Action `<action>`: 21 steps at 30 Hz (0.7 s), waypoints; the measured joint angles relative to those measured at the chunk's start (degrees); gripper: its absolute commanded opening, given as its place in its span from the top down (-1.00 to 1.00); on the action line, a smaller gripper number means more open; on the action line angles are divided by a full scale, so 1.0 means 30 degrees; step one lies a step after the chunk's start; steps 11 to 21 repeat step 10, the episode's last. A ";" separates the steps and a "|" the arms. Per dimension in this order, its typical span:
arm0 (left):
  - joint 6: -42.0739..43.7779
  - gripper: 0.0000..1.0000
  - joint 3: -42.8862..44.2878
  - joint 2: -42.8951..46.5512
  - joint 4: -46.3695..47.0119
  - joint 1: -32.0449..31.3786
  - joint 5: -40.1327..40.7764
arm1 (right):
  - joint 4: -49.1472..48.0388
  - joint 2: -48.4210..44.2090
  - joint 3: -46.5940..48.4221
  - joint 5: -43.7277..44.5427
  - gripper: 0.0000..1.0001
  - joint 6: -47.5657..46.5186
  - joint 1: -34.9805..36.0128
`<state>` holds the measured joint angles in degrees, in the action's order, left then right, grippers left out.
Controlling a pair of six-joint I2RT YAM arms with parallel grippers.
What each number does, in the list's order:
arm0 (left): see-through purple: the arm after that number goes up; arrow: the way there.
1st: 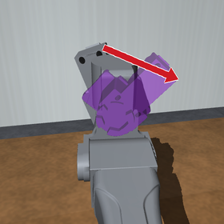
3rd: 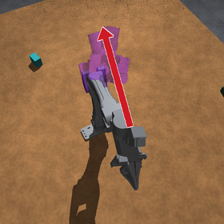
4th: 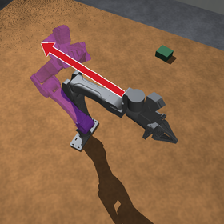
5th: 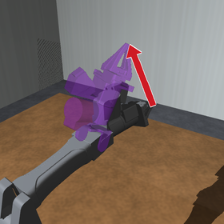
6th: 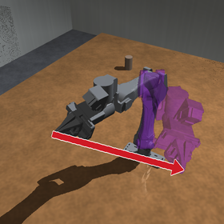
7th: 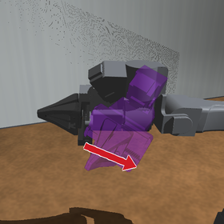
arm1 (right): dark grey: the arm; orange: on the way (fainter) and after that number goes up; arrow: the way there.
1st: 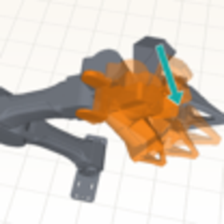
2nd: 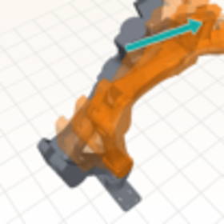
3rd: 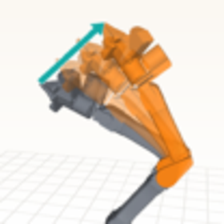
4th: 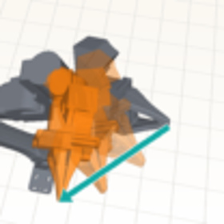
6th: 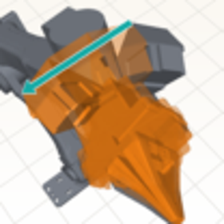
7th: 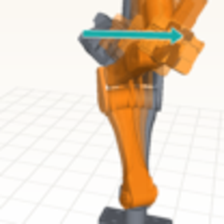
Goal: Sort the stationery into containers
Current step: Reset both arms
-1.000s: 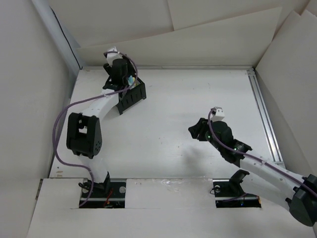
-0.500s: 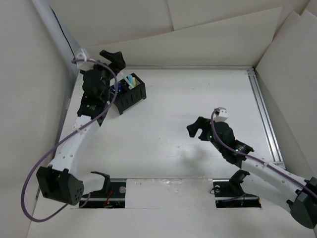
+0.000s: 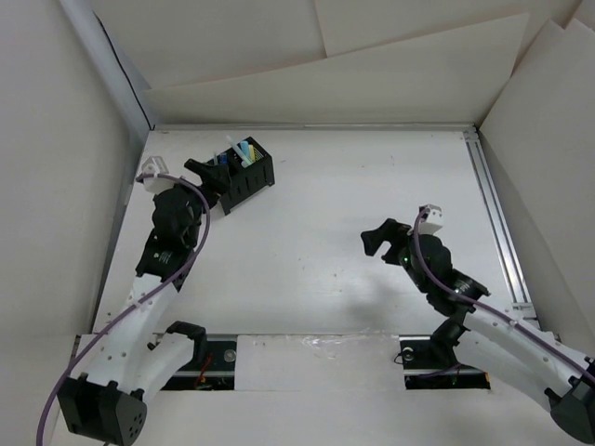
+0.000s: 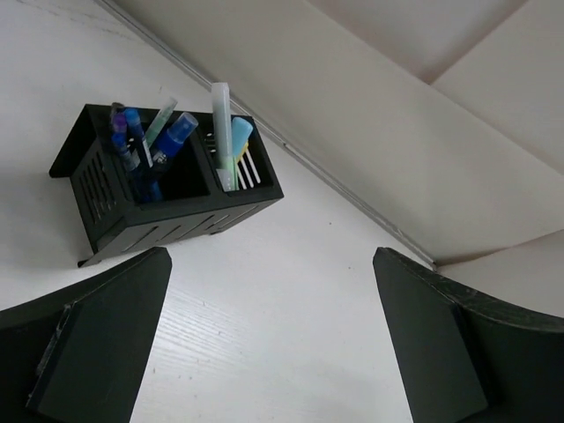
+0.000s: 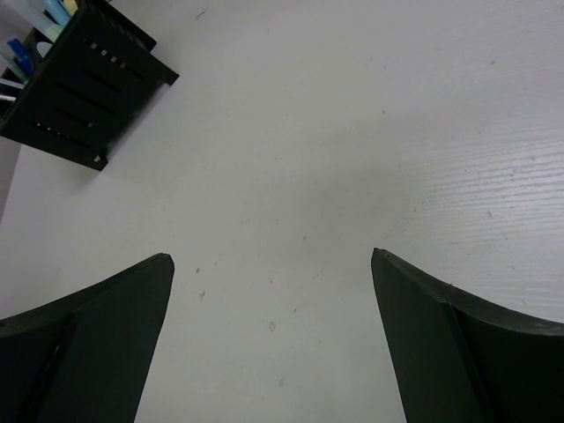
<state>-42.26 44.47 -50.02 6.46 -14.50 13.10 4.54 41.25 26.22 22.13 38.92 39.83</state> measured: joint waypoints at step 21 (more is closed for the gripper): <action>-0.0721 -1.00 -0.3716 0.2557 -0.0488 0.0248 -0.0364 | 0.0313 -0.0845 -0.0313 0.0357 -1.00 0.0189 0.0000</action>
